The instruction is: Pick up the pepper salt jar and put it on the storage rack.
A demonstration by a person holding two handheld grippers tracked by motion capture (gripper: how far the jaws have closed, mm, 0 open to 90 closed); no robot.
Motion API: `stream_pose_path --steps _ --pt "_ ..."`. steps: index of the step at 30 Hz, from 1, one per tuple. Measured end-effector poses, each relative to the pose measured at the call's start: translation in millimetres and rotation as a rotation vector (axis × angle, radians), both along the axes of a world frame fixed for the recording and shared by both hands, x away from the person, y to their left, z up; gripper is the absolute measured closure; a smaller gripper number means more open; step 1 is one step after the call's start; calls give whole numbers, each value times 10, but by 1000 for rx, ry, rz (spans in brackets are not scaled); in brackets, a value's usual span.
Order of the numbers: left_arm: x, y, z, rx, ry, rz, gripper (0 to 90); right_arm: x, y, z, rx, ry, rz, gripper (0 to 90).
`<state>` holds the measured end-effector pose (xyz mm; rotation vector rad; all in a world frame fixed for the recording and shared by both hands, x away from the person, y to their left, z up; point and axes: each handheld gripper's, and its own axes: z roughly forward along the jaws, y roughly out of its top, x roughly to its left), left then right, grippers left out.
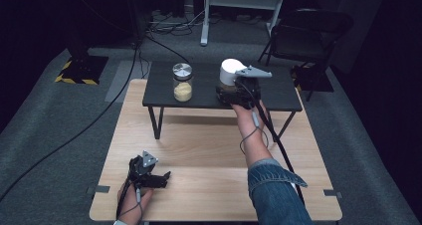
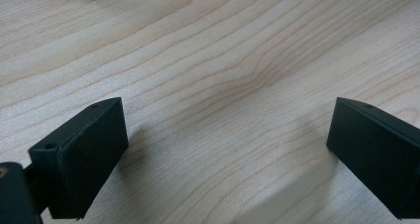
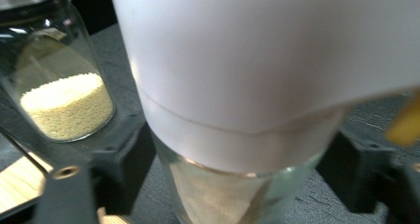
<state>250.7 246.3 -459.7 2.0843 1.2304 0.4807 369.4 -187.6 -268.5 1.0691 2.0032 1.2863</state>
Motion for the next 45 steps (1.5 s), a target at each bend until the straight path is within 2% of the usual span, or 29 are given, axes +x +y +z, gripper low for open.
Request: stream_pose_path --steps 4,7,16,19,31,39,45 --pt "-1 0 -1 0 -1 0 25 -43 -74 -5 22 -2 9 106" --pt "-2 -1 -2 0 -1 0 25 -117 -140 -10 24 -27 16 72" --pt "0 7 -8 -1 -6 -2 27 -358 -456 3 10 -36 18 59" --pt "9 6 -3 1 -3 1 28 -440 -603 -21 21 -39 13 57" --pt "21 -5 -2 1 1 2 17 -692 -1201 -221 45 -41 -33 55" --pt "31 -3 6 6 5 -10 5 -858 -1625 -420 67 -38 -64 51" --pt "31 -3 6 6 6 -10 5 -961 -1897 -571 59 -24 -98 51"
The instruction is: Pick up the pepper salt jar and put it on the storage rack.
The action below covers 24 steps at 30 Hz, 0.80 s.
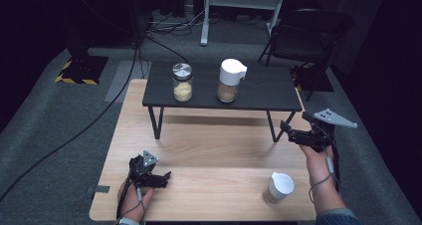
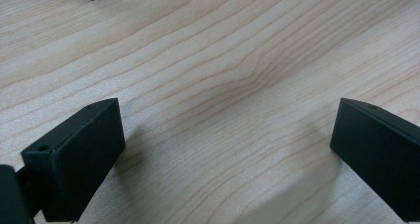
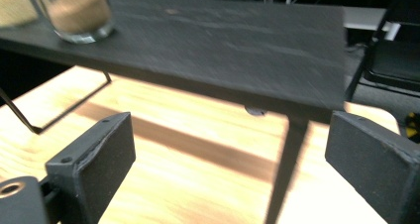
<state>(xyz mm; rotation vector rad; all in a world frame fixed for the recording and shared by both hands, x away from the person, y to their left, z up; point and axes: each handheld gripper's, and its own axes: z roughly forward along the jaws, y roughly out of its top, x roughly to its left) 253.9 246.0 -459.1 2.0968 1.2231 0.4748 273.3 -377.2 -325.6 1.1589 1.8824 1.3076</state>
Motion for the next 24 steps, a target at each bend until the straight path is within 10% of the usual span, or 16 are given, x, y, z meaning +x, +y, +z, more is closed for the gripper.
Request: stream_pose_path --steps 24 --pt "1 0 1 1 -1 -1 5 -325 -685 -780 -79 78 -43 48"
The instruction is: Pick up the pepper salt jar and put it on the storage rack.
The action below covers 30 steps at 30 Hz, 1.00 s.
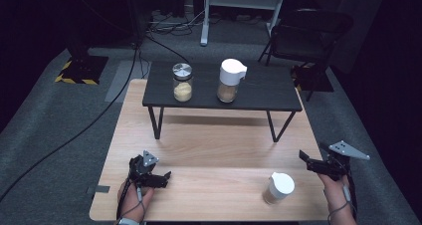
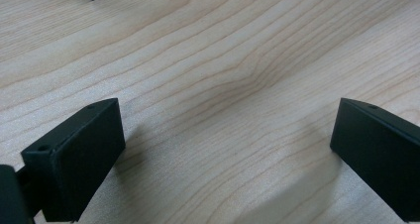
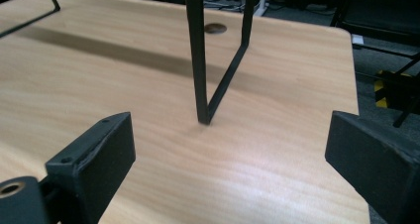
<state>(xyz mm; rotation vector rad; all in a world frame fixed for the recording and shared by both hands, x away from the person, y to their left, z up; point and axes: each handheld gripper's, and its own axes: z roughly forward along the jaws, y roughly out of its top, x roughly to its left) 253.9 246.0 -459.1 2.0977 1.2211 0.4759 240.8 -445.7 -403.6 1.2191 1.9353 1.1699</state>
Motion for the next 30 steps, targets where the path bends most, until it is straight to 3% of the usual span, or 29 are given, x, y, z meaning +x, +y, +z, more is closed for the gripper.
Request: stream_pose_path --steps 9,30 --pt "0 -1 2 0 2 1 5 -28 -74 -271 -10 35 17 42" --pt "0 0 0 0 0 0 5 6 -76 -605 -13 125 -8 40"
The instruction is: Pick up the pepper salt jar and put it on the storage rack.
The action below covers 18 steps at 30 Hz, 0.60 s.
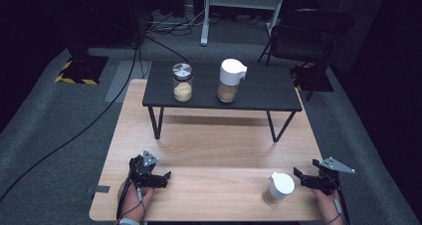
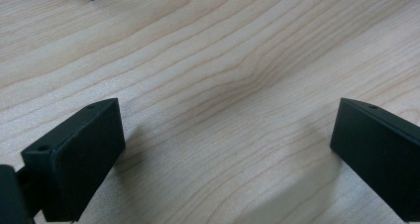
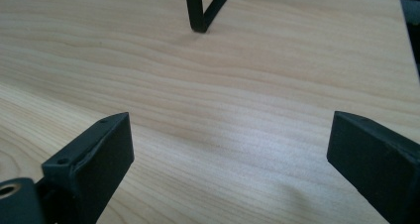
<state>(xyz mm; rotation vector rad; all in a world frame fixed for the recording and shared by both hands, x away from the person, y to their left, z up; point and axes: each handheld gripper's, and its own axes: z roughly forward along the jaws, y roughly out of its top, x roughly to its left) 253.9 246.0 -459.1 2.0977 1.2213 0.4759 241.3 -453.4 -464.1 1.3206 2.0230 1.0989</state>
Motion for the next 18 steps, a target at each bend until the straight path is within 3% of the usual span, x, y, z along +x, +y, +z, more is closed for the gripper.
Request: stream_pose_path --steps 7,18 --pt "0 0 0 0 0 0 5 95 147 24 -67 61 -2 40" --pt "0 1 -1 0 -2 -1 5 176 221 79 -119 121 -3 35"
